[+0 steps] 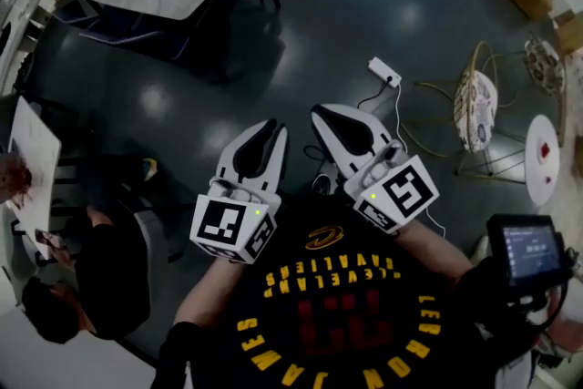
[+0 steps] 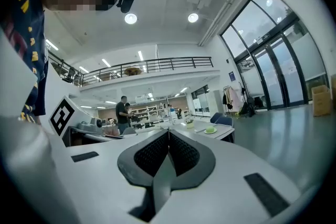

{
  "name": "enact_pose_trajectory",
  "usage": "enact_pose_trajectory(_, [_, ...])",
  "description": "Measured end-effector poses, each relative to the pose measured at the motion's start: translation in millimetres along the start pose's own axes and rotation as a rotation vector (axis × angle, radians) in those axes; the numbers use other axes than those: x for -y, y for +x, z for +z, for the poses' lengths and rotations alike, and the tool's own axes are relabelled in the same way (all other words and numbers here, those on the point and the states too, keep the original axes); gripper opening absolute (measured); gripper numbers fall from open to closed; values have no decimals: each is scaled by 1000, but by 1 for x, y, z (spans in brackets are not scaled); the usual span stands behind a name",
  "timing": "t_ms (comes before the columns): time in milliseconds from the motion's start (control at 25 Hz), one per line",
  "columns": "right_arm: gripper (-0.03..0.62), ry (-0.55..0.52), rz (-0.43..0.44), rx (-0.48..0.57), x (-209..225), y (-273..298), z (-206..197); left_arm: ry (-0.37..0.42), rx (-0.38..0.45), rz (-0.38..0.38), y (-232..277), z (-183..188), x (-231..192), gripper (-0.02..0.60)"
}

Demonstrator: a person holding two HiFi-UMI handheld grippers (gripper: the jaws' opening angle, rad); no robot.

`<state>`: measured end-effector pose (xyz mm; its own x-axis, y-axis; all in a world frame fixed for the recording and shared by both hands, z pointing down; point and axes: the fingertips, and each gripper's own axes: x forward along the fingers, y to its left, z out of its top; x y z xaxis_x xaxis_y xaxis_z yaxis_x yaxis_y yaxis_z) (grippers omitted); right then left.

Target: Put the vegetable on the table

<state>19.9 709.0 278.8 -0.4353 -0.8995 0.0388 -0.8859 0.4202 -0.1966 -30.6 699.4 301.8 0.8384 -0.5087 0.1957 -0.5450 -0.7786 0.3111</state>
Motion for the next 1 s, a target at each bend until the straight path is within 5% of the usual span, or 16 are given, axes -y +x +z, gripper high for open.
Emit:
enact_pose_trajectory(400, [5, 84, 42, -12, 59, 10, -6, -1, -59, 83, 51, -8, -5, 58])
enact_pose_trajectory(1000, [5, 64, -72, -105, 152, 180, 10, -82, -44, -39, 169, 62, -158, 58])
